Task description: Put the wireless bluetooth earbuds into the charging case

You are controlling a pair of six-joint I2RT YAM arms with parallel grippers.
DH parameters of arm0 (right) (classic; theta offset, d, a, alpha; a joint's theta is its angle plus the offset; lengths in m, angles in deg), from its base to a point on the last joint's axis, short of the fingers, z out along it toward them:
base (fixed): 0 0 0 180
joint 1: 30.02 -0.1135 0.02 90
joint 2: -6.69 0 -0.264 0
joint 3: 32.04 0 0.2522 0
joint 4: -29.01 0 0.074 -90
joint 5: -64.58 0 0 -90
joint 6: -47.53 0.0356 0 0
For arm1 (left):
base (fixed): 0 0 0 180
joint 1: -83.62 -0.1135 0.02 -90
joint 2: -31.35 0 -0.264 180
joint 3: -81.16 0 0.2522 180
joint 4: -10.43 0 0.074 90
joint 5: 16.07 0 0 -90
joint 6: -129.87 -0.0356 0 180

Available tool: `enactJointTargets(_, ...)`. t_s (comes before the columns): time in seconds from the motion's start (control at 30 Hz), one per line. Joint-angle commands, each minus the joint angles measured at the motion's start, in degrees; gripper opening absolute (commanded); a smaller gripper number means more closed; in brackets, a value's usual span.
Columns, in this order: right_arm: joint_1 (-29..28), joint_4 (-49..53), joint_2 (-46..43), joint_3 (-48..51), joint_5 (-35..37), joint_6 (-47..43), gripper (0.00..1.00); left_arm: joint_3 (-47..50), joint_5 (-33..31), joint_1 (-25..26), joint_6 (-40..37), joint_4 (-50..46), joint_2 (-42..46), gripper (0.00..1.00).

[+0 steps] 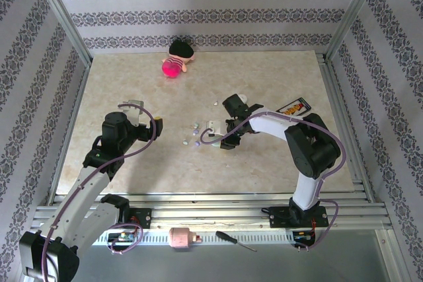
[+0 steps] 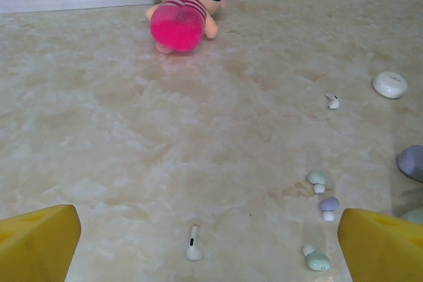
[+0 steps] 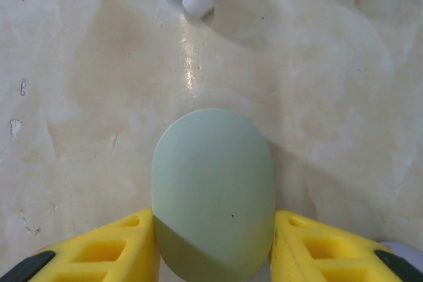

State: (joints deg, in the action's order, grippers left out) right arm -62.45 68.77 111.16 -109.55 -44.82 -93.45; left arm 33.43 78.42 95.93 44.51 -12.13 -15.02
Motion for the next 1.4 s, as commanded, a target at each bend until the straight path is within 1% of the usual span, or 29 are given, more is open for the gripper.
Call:
enactJointTargets(0.0,-0.4,2.2,0.4,-1.2,-1.0,0.2,0.36,0.4,-0.1,0.4,0.6,0.8,0.1,0.99)
enactJointTargets(0.13,-0.4,1.5,-2.4,-0.9,-1.7,1.8,0.35,0.0,0.9,0.4,-0.4,0.5,0.1,0.99)
enactJointTargets(0.2,-0.4,1.4,-4.2,-0.7,-1.5,2.4,0.35,-0.3,2.6,0.3,-1.3,0.6,0.0,0.99)
enactJointTargets(0.3,-0.2,1.9,-7.2,-0.5,-1.9,3.2,0.35,-2.2,9.6,0.5,-4.4,-0.4,-0.8,0.99)
enactJointTargets(0.37,0.1,3.0,-9.0,-0.9,-2.7,3.8,0.35,-4.0,15.6,0.5,-6.8,-2.0,-2.1,0.99)
enactJointTargets(0.47,0.5,5.1,-11.6,-2.0,-4.2,4.5,0.34,-5.9,23.9,0.8,-11.8,-3.9,-3.6,0.99)
enactJointTargets(0.57,0.8,8.0,-14.0,-3.7,-6.0,4.8,0.34,-7.2,30.1,1.5,-17.3,-4.5,-4.3,1.00)
enactJointTargets(0.73,0.8,13.7,-17.1,-7.9,-10.2,5.1,0.33,-8.9,36.2,5.1,-24.1,-2.7,-7.4,0.99)
enactJointTargets(0.8,0.7,15.1,-18.3,-9.1,-12.1,5.1,0.33,-9.0,38.6,6.7,-25.4,-0.6,-9.3,0.99)
enactJointTargets(0.87,0.7,15.9,-19.3,-10.2,-13.7,5.3,0.33,-9.1,39.5,8.4,-26.7,0.8,-11.0,0.99)
enactJointTargets(0.93,0.6,16.6,-20.1,-11.2,-15.3,5.7,0.32,-9.3,40.1,9.9,-27.3,2.4,-12.8,0.99)
enactJointTargets(1.03,0.5,17.1,-21.2,-12.6,-18.0,6.4,0.30,-9.0,42.7,10.6,-25.2,7.4,-15.1,1.00)
enactJointTargets(1.1,0.5,16.8,-21.8,-13.1,-20.0,7.2,0.30,-9.0,44.9,10.9,-23.7,10.3,-16.5,0.97)
enactJointTargets(1.23,0.4,16.6,-22.5,-14.0,-23.4,8.4,0.29,-8.9,46.7,12.1,-21.0,15.4,-18.4,0.93)
enactJointTargets(1.37,0.4,15.8,-22.6,-14.7,-26.2,9.5,0.29,-7.4,47.7,12.6,-15.8,24.6,-19.7,0.89)
